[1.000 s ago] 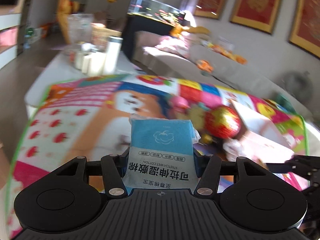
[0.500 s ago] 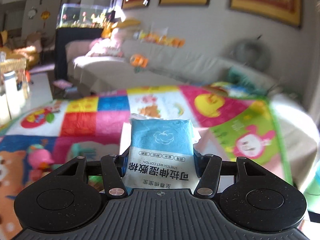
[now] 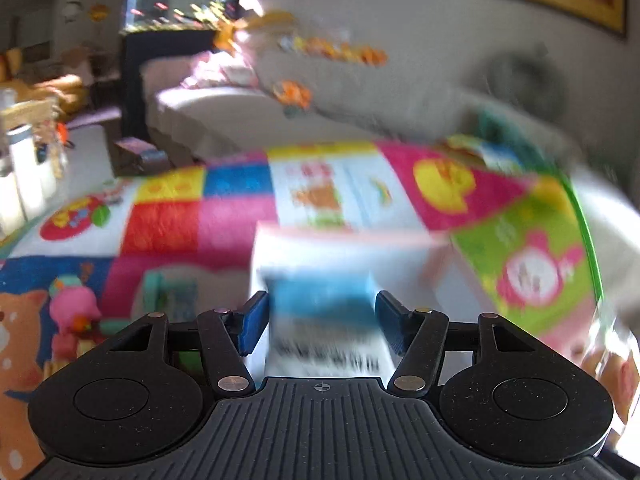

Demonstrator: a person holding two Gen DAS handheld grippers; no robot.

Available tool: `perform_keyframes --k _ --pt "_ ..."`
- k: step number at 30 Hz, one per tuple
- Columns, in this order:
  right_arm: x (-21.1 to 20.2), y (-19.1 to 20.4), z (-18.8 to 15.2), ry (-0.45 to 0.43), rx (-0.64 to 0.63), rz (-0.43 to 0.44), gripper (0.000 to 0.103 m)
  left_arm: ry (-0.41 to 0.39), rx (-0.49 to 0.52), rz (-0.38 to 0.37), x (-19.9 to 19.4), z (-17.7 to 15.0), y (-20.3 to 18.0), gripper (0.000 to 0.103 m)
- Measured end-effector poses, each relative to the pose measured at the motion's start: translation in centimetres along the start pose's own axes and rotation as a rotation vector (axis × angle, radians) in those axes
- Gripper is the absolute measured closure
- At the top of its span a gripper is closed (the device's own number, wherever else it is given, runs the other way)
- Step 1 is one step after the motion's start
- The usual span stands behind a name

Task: Organize objects
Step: 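Carry both items to the pink box and release them inside, then grasp the red-and-yellow ball with the left gripper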

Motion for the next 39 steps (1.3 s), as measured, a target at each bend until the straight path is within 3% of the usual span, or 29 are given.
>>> perform_keyframes --k 4,8,12,16,18,20,24,28,31,34,36,39 --pt "1.9 0.1 1.7 0.002 0.006 -0.007 0.026 0.051 0.021 -0.044 1.7 0.9 -0.5 0.045" --pt "2.0 0.4 2.4 0.002 -0.01 0.013 0.026 -0.087 -0.044 -0.047 -1.7 1.0 1.5 0.045" --pt "3.5 0.6 3.9 0.023 -0.075 0.056 0.026 -0.127 -0.087 -0.085 -5.7 0.0 3.5 0.045" --pt "7.7 0.9 5.8 0.126 -0.124 0.13 0.025 -0.051 -0.07 -0.23 -7.3 -1.2 2.8 0.045" --pt "10.1 0.8 6.1 0.211 -0.092 0.225 0.023 0.009 -0.092 -0.299 -6.3 -1.5 2.1 0.045" --pt "11.3 0.8 5.9 0.249 -0.051 0.253 0.021 0.053 -0.142 -0.306 -4.8 -1.5 2.0 0.045" --pt "9.1 0.1 5.2 0.198 -0.039 0.225 0.01 0.132 -0.21 -0.295 -1.5 -2.0 2.0 0.046" --pt "6.1 -1.8 4.6 0.163 0.003 0.175 0.007 0.182 -0.246 -0.272 1.1 -2.7 2.0 0.058" --pt "5.3 -3.2 4.2 0.162 0.07 0.142 0.007 0.155 -0.249 -0.267 -0.1 -2.8 2.8 0.059" --pt "4.4 -3.5 3.8 0.141 0.122 0.119 0.007 0.031 -0.242 -0.283 -4.0 -2.0 4.4 0.058" --pt "3.8 -2.9 3.1 0.129 0.143 0.116 0.007 -0.104 -0.215 -0.212 -7.5 -1.2 6.6 0.058" --pt "3.2 -1.0 2.0 0.103 0.135 0.118 0.005 -0.254 -0.193 -0.03 -11.3 -0.5 10.5 0.058"
Point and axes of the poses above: each gripper's, at about its wrist camera, not at the fingertips, and x roughly the way its jaws point, y to its left, z to its top, the point moved 3 cm from there along x, roughly the way its jaws point, and after that the axes turned 5 degrees about z, right-handed, at the moved point
